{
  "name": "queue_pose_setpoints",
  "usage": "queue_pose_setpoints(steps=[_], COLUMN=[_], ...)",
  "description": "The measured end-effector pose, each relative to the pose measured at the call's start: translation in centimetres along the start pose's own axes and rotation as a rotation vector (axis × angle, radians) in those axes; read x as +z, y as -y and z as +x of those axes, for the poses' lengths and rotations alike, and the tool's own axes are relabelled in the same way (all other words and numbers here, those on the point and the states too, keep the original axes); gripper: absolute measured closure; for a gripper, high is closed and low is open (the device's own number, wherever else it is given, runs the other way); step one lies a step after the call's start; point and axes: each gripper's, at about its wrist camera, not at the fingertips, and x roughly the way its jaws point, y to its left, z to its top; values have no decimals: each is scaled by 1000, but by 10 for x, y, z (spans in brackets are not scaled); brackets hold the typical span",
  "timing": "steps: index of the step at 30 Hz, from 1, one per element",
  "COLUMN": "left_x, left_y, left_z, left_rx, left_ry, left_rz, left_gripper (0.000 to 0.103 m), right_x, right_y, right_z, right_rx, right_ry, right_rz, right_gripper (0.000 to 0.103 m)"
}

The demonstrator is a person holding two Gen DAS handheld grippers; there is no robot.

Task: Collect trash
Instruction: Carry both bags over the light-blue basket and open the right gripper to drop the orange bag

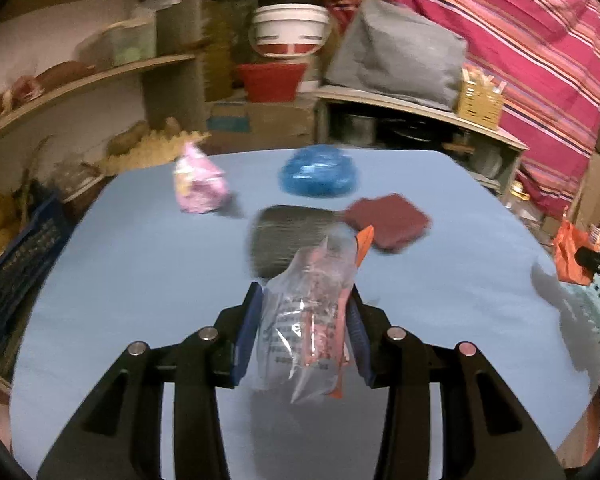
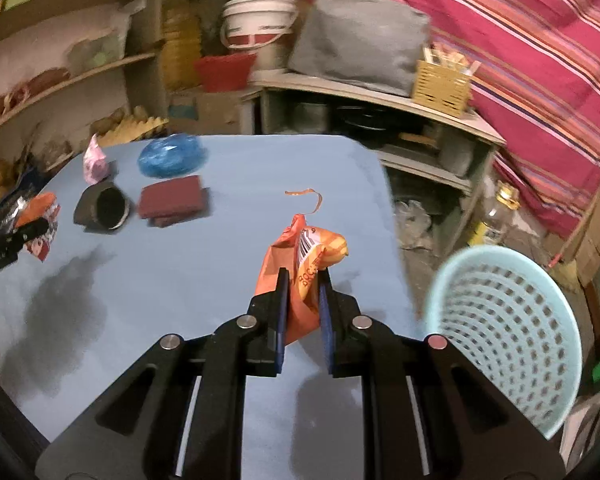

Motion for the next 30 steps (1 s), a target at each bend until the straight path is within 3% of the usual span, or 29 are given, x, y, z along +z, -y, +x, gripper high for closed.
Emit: queue_pose_setpoints(steps=[17, 25, 30], left_x=[40, 47, 50], left_y=[197, 263, 292], left_z=[8, 13, 15], left_rx=[-204, -301, -339], left_ry=[58, 70, 73], left_rz=[152, 187, 215], left_gripper=[62, 62, 62], right_x=[-25, -33, -39], right_y=[140, 193, 209], right_z=[-46, -61, -51], right_rx=[-153, -199, -212], right_ry=[55, 89, 59], right_rz=[171, 305, 335], right_gripper=[88, 88, 88])
